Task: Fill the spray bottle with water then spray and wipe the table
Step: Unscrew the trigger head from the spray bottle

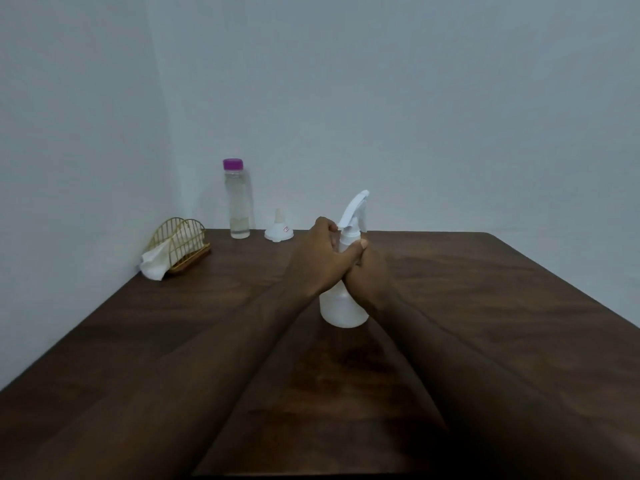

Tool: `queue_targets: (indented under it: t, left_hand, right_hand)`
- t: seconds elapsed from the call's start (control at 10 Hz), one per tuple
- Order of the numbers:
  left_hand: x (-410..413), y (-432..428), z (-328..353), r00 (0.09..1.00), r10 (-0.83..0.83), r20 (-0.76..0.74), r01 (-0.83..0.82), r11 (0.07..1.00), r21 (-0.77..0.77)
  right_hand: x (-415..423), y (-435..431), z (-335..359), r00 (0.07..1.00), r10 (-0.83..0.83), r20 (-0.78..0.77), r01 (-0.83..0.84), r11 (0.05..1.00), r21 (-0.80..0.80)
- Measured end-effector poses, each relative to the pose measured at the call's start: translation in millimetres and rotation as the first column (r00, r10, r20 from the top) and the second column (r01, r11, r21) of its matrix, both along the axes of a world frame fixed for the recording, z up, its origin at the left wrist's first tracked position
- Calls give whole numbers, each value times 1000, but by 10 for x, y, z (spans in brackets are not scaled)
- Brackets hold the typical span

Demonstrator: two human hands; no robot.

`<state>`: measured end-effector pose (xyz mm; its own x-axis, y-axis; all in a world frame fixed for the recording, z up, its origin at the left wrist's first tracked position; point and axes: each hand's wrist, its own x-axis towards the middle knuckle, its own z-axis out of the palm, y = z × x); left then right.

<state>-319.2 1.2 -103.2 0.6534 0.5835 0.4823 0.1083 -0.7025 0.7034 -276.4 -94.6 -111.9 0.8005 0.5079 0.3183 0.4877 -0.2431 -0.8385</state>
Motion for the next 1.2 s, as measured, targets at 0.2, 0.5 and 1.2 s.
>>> queue_targets:
  t: [0.2, 0.5, 1.2]
  left_hand:
    - [48, -79, 83, 959, -275, 67, 282, 903, -324]
    - [235, -74, 56, 926, -327, 190, 378, 825, -420]
    - [10, -44, -260, 876, -269, 400, 413, 848, -333]
  right_hand:
    - [-14, -85, -50, 1000, 30, -2, -30, 998, -64]
    - [261, 22, -238, 980, 187, 69, -186, 982, -14]
    - [248, -89, -356, 966, 213, 148, -223, 973, 58]
